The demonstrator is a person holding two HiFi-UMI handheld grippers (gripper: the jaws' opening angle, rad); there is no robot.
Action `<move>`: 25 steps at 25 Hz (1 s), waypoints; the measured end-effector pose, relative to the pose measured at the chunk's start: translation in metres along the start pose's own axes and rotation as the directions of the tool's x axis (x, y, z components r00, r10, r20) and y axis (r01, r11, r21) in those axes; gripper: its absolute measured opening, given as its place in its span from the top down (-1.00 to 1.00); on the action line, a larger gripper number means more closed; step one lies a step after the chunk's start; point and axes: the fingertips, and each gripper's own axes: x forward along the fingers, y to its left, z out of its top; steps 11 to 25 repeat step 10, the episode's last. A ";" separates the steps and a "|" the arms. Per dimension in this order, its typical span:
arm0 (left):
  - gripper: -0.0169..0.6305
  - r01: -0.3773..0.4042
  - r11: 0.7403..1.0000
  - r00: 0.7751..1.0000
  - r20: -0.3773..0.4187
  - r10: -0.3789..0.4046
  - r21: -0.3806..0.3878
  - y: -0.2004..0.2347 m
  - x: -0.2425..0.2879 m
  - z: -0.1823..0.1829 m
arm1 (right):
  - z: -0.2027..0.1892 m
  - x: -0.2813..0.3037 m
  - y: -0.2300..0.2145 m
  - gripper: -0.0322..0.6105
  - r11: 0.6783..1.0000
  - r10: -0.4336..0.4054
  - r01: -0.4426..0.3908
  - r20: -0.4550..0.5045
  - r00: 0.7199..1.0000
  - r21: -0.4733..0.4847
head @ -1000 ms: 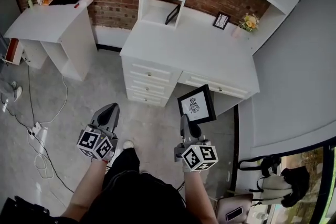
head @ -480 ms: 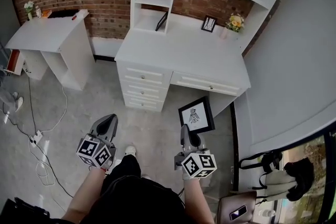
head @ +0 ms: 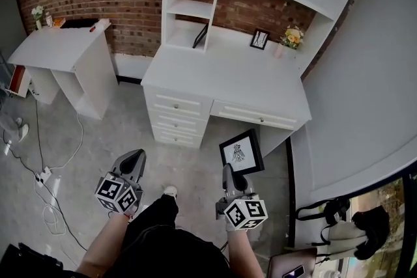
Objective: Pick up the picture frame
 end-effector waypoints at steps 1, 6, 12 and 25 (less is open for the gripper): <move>0.94 -0.002 1.000 1.000 -0.012 0.002 -0.001 0.003 0.004 -0.004 | -0.003 0.005 -0.002 0.79 1.000 0.003 -0.003 -0.008 1.000 0.002; 0.94 0.001 1.000 0.999 -0.050 0.000 0.009 0.019 0.051 -0.014 | -0.011 0.046 -0.023 0.79 1.000 0.015 -0.014 -0.042 0.999 0.009; 0.94 0.012 1.000 0.999 -0.046 -0.011 0.016 0.037 0.102 -0.008 | -0.016 0.093 -0.036 0.79 0.999 0.040 -0.039 -0.068 0.997 0.010; 0.94 0.012 1.000 0.999 -0.046 -0.011 0.016 0.037 0.102 -0.008 | -0.016 0.093 -0.036 0.79 0.999 0.040 -0.039 -0.068 0.997 0.010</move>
